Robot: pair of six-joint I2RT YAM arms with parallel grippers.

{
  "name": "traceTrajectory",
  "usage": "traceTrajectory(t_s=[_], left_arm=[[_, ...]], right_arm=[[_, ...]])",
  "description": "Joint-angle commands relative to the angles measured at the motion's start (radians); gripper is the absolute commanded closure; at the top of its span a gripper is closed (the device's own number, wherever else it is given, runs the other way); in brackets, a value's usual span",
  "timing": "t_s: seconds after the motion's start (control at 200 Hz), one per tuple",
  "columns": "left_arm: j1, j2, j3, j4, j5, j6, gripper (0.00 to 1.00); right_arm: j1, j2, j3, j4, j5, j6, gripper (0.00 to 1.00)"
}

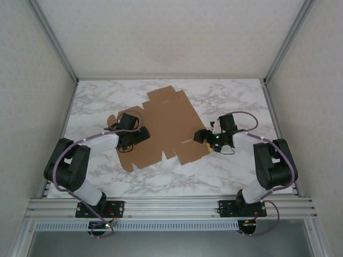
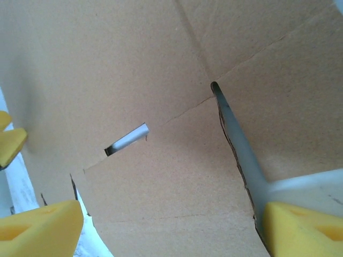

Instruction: Fold the paper box

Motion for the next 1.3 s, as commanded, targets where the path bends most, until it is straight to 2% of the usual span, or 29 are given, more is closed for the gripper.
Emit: traceTrajectory(t_s=[0.0,0.225,0.27,0.411,0.651,0.741,0.911,1.041,1.122,1.297], left_arm=[[-0.002,0.024,0.013,-0.062,-0.028,0.024,0.05],[-0.003,0.002,0.018,-0.103,-0.101,0.049,0.05],[-0.002,-0.001,0.018,-0.110,-0.122,0.054,0.06],[-0.001,-0.009,0.017,-0.124,-0.199,0.079,0.05],[-0.003,0.024,0.017,-0.116,-0.224,0.088,0.06],[-0.001,0.017,0.024,-0.122,-0.232,0.096,0.06],[-0.005,-0.046,0.048,-0.138,-0.223,0.102,0.05],[-0.047,-0.133,0.086,-0.156,-0.246,0.155,0.04],[-0.104,-0.209,0.098,-0.136,-0.249,0.231,0.01],[-0.287,-0.339,0.118,-0.086,-0.257,0.452,0.00]], right_arm=[[0.003,-0.017,-0.066,0.016,-0.123,0.081,0.19],[0.000,-0.049,-0.150,0.114,-0.171,0.132,0.44],[0.001,-0.063,-0.168,0.134,-0.174,0.142,0.53],[0.009,-0.062,-0.202,0.192,-0.220,0.169,0.69],[0.038,-0.010,-0.202,0.269,-0.238,0.167,0.80],[0.040,-0.010,-0.191,0.246,-0.226,0.152,0.89],[0.040,-0.055,-0.188,0.231,-0.217,0.158,0.92],[0.040,-0.104,-0.185,0.204,-0.197,0.178,0.93],[0.040,-0.135,-0.180,0.195,-0.185,0.203,0.94],[0.041,-0.177,-0.145,0.148,-0.162,0.282,0.94]])
